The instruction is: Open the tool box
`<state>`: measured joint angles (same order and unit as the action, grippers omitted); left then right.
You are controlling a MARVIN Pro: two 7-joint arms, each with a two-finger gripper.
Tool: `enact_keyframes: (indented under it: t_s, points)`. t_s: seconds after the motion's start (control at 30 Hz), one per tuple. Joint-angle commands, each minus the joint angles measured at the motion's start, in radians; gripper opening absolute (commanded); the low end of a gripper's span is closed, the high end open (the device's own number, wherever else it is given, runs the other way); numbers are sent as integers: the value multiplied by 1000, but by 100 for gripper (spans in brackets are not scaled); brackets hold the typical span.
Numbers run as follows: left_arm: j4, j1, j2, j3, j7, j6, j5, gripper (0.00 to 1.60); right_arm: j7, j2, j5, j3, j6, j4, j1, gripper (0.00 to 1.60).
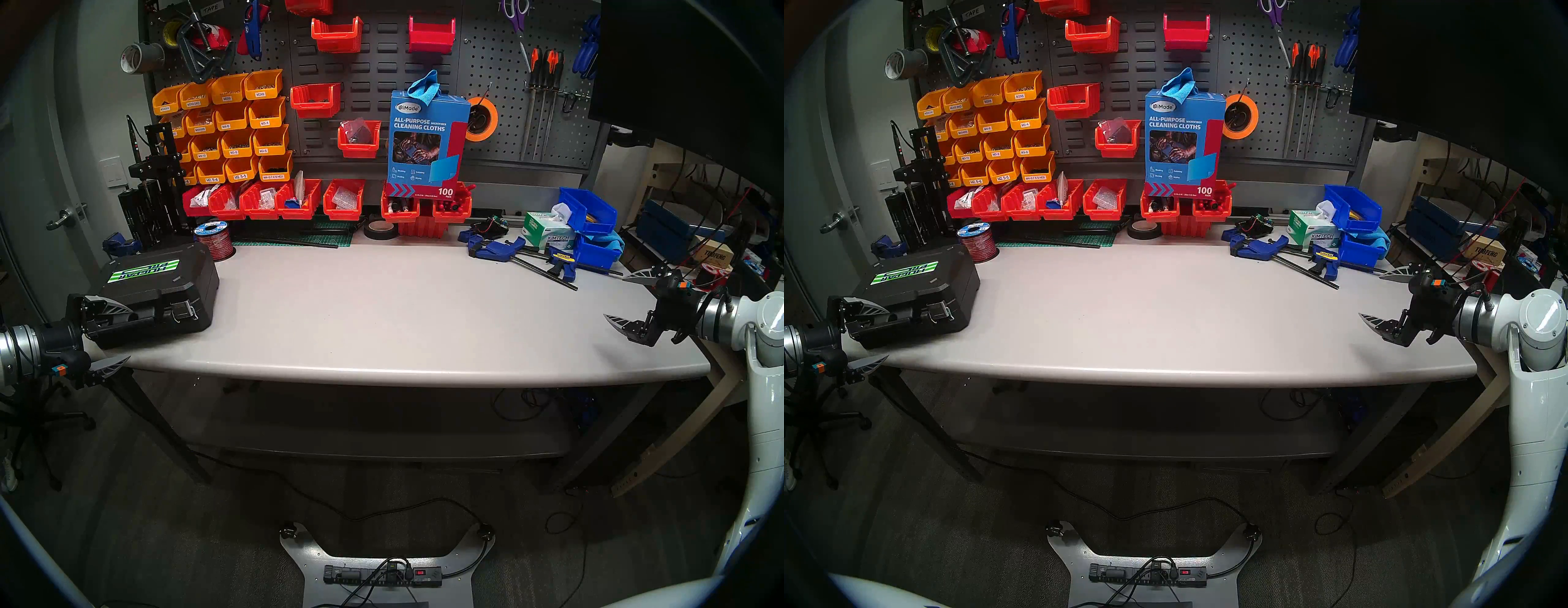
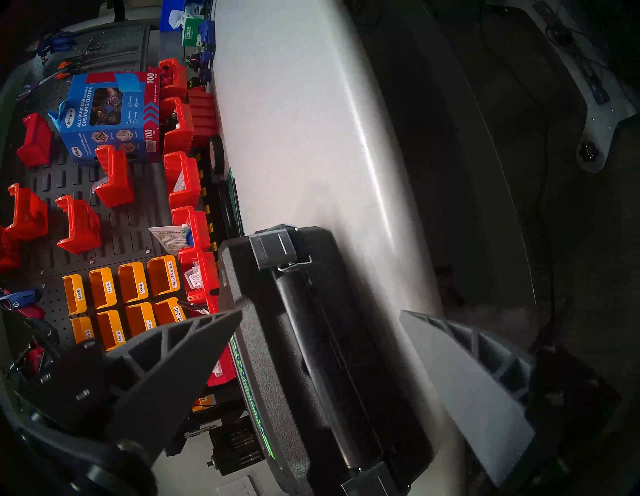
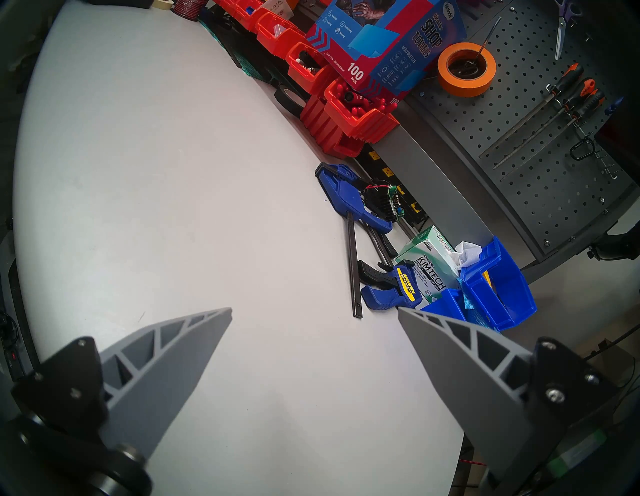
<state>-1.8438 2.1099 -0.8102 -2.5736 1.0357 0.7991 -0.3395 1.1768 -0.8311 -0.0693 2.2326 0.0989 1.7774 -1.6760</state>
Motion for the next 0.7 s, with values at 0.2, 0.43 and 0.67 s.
enact_keyframes:
  t_s: [0.2,0.43,0.67]
  points:
    - [123,-135,24,129,-119,-25,-164,160,0,4,-1,4,-1,4,2,160]
    - [183,-213,25,198,-221,-52,-201,160,0,4,-1,4,-1,4,2,160]
    - [158,-237,18,221,-256,-71,-154,160,0,4,-1,3,-1,4,2,160]
